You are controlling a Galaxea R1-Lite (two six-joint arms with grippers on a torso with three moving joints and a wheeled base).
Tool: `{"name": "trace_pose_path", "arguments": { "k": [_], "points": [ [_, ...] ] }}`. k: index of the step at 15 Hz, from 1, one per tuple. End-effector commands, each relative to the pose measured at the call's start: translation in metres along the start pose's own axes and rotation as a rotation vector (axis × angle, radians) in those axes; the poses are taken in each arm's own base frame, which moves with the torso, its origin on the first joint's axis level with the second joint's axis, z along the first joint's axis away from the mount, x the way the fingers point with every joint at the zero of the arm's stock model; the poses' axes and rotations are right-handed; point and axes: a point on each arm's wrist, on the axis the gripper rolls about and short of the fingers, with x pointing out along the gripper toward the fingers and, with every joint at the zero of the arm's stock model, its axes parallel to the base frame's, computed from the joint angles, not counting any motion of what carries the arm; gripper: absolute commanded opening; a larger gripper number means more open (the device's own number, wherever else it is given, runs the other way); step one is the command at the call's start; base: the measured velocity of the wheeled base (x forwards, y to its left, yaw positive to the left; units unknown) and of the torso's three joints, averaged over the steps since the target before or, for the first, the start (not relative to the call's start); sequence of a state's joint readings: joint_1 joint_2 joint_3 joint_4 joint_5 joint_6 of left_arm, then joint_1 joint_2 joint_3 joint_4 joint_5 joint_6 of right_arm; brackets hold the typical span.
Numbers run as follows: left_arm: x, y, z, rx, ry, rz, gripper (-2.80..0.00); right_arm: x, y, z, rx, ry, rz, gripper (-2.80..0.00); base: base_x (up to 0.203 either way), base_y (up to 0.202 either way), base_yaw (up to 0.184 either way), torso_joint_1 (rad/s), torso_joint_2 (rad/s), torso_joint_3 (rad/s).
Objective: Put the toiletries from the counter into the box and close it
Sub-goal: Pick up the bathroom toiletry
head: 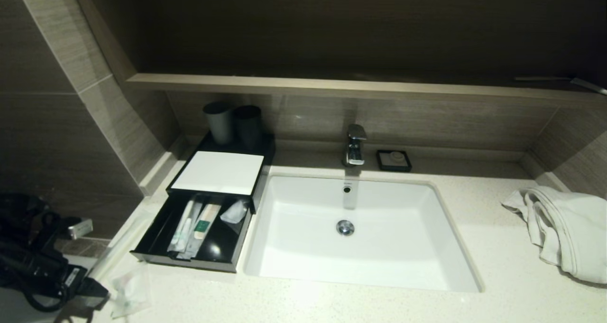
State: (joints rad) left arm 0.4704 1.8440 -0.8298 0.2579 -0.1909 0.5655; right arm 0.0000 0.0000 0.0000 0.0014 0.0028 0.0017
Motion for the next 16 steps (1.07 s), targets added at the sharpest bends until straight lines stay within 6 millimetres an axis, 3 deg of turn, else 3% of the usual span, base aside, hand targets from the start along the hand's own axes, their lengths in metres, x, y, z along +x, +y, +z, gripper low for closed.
{"name": "trace_pose_path", "arguments": {
  "k": [1, 12, 13, 16],
  "points": [
    [-0.0002, 0.0002, 0.0002, 0.002, -0.001, 0.0, 0.0, 0.0, 0.0, 0.0, 0.0, 0.0, 0.0, -2.8, 0.0, 0.0, 0.0, 0.0, 0.0, 0.0],
    [0.0035, 0.0009, -0.0001, -0.001, 0.009, -0.007, 0.0, 0.0, 0.0, 0.0, 0.0, 0.0, 0.0, -2.8, 0.0, 0.0, 0.0, 0.0, 0.0, 0.0],
    [0.0038, 0.0011, 0.0002, -0.001, 0.009, -0.007, -2.8, 0.0, 0.0, 0.0, -0.001, 0.0, 0.0, -2.8, 0.0, 0.0, 0.0, 0.0, 0.0, 0.0],
    [0.0035, 0.002, 0.0018, -0.001, 0.005, -0.006, -2.8, 0.0, 0.0, 0.0, 0.0, 0.0, 0.0, -2.8, 0.0, 0.0, 0.0, 0.0, 0.0, 0.0]
  ]
}}
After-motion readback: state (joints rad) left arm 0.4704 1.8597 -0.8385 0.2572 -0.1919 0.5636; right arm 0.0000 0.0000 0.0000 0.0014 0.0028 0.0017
